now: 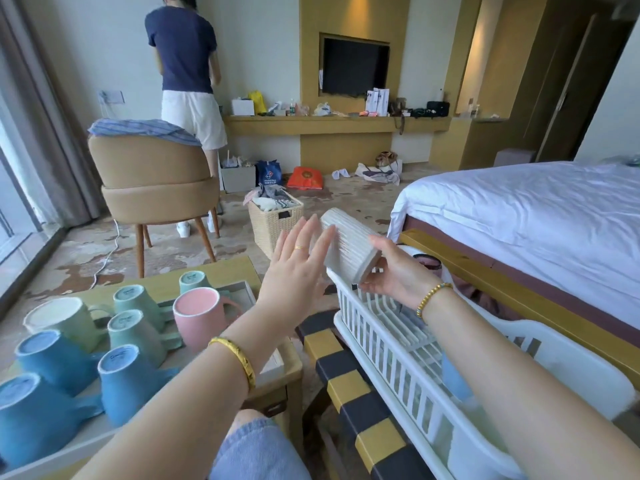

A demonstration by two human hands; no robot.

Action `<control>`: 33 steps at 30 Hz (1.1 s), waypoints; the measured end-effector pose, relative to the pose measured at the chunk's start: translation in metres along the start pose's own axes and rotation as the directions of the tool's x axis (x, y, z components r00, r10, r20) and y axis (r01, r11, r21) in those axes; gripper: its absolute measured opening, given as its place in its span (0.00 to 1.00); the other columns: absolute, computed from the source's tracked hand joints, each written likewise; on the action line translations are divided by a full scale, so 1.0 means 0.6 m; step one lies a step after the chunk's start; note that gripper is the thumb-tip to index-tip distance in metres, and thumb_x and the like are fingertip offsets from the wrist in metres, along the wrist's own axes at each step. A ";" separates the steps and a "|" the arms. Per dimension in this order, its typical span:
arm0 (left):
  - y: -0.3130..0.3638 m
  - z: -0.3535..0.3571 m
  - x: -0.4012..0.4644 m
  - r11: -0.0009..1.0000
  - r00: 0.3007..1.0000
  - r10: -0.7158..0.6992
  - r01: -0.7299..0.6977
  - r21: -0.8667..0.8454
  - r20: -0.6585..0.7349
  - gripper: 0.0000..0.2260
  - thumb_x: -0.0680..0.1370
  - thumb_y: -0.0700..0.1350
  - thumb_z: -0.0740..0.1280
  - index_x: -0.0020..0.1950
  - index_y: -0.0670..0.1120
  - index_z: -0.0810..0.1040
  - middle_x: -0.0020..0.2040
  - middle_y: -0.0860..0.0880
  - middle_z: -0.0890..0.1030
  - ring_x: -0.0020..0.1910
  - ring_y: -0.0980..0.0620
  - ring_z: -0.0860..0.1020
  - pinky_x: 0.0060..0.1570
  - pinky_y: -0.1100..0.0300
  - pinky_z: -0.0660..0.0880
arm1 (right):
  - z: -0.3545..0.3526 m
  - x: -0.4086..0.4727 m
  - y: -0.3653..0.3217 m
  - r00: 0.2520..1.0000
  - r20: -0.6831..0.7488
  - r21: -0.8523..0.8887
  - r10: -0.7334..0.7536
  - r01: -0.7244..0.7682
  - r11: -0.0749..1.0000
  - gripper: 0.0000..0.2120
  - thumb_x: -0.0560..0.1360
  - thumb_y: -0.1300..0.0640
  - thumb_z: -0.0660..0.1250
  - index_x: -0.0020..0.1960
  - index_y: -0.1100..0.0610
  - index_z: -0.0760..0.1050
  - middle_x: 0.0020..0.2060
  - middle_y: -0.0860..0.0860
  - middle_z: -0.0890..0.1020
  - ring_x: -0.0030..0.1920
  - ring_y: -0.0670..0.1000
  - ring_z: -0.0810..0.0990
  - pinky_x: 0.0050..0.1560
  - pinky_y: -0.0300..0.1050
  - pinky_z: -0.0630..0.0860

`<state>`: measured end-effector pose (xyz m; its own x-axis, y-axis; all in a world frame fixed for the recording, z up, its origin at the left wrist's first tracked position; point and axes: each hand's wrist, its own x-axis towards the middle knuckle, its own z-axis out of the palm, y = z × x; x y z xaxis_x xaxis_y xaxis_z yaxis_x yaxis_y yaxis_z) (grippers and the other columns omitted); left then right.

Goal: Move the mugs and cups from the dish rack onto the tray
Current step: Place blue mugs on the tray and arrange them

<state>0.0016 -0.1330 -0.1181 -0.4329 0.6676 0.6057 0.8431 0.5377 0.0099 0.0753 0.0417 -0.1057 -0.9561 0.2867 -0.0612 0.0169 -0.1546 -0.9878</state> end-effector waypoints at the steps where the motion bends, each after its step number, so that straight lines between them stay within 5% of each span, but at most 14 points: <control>1: -0.009 -0.012 -0.001 0.997 0.999 0.040 -0.040 0.063 -0.001 0.36 0.75 0.48 0.66 0.76 0.50 0.47 0.77 0.44 0.50 0.76 0.45 0.46 0.72 0.51 0.38 | 0.020 -0.001 -0.005 0.999 0.037 -0.063 -0.008 0.010 0.998 0.11 0.76 0.46 0.60 0.53 0.50 0.75 0.44 0.52 0.78 0.43 0.50 0.79 0.42 0.46 0.78; 5: -0.048 -0.057 -0.022 0.958 0.987 0.162 -0.157 0.240 0.000 0.38 0.69 0.52 0.73 0.74 0.46 0.58 0.72 0.41 0.65 0.73 0.40 0.60 0.72 0.48 0.51 | 0.101 0.000 -0.008 0.984 0.176 -0.194 -0.008 0.042 0.980 0.11 0.76 0.44 0.59 0.51 0.43 0.78 0.35 0.44 0.83 0.36 0.43 0.82 0.37 0.43 0.78; 11: -0.131 -0.091 -0.089 0.942 0.980 0.200 -0.191 0.276 -0.004 0.38 0.60 0.57 0.77 0.63 0.38 0.73 0.60 0.41 0.78 0.60 0.39 0.76 0.62 0.46 0.73 | 0.202 0.004 0.016 0.955 0.286 -0.308 0.084 0.009 0.951 0.24 0.75 0.43 0.62 0.67 0.53 0.68 0.50 0.51 0.79 0.46 0.48 0.79 0.39 0.40 0.77; 14: -0.163 -0.095 -0.122 0.989 0.997 0.074 -0.068 0.134 -0.035 0.38 0.57 0.54 0.79 0.59 0.36 0.73 0.55 0.40 0.80 0.55 0.39 0.78 0.56 0.47 0.75 | 0.229 0.011 0.030 0.933 0.330 -0.329 0.143 -0.028 0.944 0.22 0.76 0.42 0.60 0.67 0.52 0.68 0.59 0.53 0.77 0.54 0.53 0.79 0.50 0.45 0.78; 19: -0.194 -0.077 -0.168 0.890 0.935 -0.345 0.298 -0.345 -0.083 0.38 0.60 0.50 0.79 0.64 0.41 0.66 0.57 0.44 0.76 0.55 0.45 0.76 0.51 0.53 0.73 | 0.250 0.028 0.054 0.934 0.343 -0.270 0.100 -0.004 0.963 0.17 0.80 0.58 0.54 0.66 0.60 0.70 0.53 0.54 0.79 0.43 0.46 0.79 0.40 0.39 0.74; 21: -0.196 -0.060 -0.180 0.822 0.904 -0.419 0.340 -0.456 -0.081 0.38 0.62 0.49 0.78 0.66 0.43 0.64 0.59 0.47 0.74 0.57 0.48 0.74 0.51 0.57 0.71 | 0.256 0.035 0.064 0.954 0.295 -0.453 0.051 0.092 0.887 0.20 0.77 0.65 0.54 0.68 0.59 0.69 0.58 0.53 0.78 0.47 0.48 0.79 0.41 0.40 0.73; 25: -0.192 -0.016 -0.196 0.704 0.856 -0.516 0.424 -0.570 0.000 0.40 0.62 0.50 0.79 0.67 0.47 0.62 0.59 0.52 0.71 0.57 0.56 0.71 0.52 0.64 0.67 | 0.252 0.053 0.099 0.956 0.291 -0.799 -0.038 0.265 0.540 0.20 0.77 0.65 0.55 0.66 0.55 0.72 0.58 0.53 0.80 0.46 0.53 0.79 0.44 0.43 0.73; 30: -0.191 0.030 -0.208 0.612 0.791 -0.612 0.479 -0.630 0.007 0.37 0.62 0.50 0.78 0.64 0.52 0.61 0.58 0.55 0.69 0.55 0.61 0.69 0.52 0.67 0.67 | 0.241 0.080 0.157 0.965 0.262 -0.847 0.011 0.224 0.482 0.19 0.78 0.60 0.58 0.69 0.53 0.67 0.58 0.52 0.79 0.47 0.45 0.78 0.41 0.34 0.73; 33: -0.193 0.060 -0.217 0.597 0.784 -0.621 0.490 -0.635 0.022 0.37 0.62 0.49 0.78 0.64 0.54 0.60 0.62 0.52 0.69 0.57 0.60 0.69 0.53 0.69 0.67 | 0.247 0.098 0.188 0.979 0.182 -0.895 -0.097 0.205 0.396 0.14 0.79 0.57 0.59 0.64 0.52 0.72 0.54 0.52 0.82 0.45 0.49 0.80 0.38 0.38 0.74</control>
<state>-0.0511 -0.2636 -0.2269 -0.8695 0.2006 0.4514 0.4937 0.3211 0.8082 -0.0226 -0.0987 -0.1997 -0.9904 0.1238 0.0622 0.0722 0.8441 -0.5314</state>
